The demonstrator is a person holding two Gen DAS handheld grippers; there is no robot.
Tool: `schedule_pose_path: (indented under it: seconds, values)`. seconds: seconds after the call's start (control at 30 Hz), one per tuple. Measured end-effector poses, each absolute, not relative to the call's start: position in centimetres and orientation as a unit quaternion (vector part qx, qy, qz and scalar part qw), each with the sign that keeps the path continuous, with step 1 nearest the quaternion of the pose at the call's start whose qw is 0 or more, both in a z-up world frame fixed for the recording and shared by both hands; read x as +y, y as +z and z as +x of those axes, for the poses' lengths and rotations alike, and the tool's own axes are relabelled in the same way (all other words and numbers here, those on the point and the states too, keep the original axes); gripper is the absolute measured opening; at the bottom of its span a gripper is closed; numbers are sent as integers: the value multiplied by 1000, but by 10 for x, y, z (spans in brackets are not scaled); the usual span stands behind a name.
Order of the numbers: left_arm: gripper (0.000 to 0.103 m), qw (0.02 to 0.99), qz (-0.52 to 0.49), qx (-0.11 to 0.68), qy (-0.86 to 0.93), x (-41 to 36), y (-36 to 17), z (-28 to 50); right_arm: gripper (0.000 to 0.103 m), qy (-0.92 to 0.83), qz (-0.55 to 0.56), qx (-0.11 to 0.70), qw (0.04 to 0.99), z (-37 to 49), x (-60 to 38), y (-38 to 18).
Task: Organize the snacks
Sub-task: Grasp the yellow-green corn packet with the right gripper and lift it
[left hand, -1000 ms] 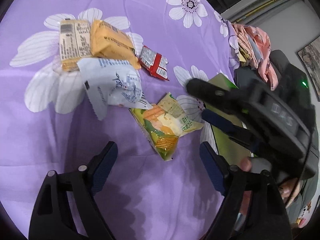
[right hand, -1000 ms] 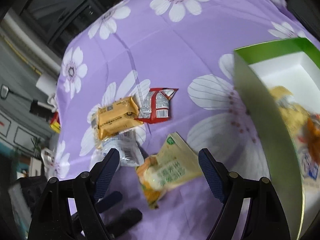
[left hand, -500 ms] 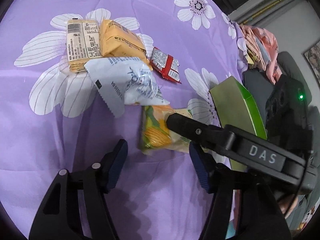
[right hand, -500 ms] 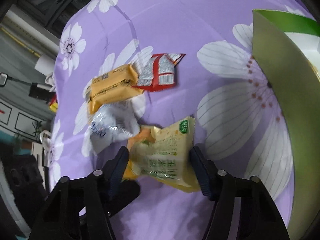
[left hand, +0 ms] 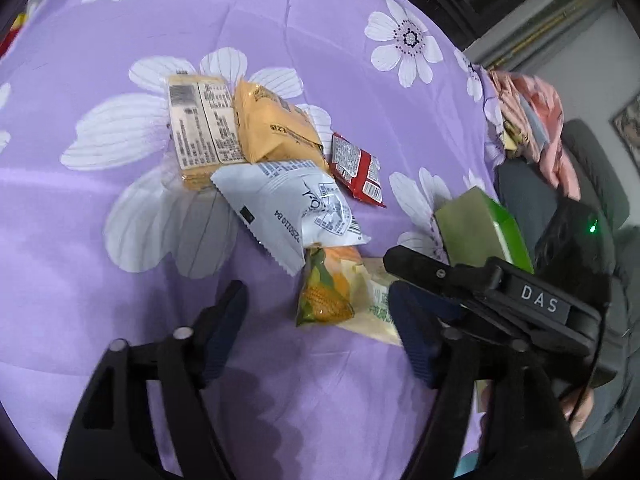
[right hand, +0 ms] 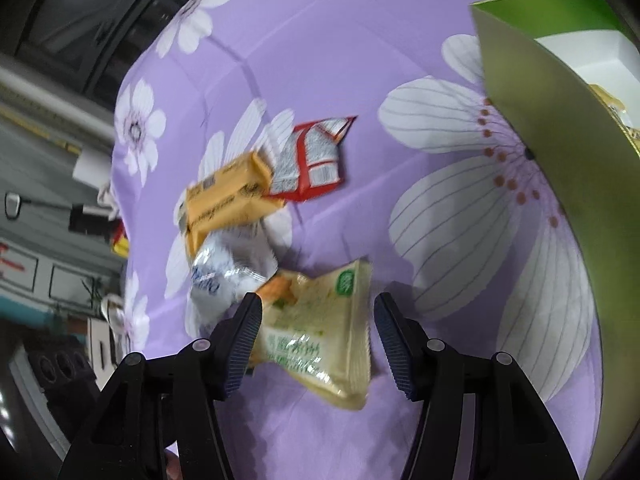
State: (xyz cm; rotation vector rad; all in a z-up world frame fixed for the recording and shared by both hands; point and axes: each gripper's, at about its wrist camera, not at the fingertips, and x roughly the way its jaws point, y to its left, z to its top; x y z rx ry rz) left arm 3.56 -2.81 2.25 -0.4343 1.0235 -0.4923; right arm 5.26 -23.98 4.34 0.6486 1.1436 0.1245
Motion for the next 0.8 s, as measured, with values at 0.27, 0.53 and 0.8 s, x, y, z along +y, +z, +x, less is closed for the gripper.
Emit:
schedule_pose_path:
  seconds: [0.27,0.53,0.8]
  values:
    - [58,817,-165,487,-260,-48,14,45,60,74,320,536,778,57,-241,33]
    - [37,798,-184,494,-292,-58,14,40,49,100,310,547,771,56,-230,34]
    - [35,810,-171,469,-307,-73,37,25,46,88,313,523,788,40,-236,54]
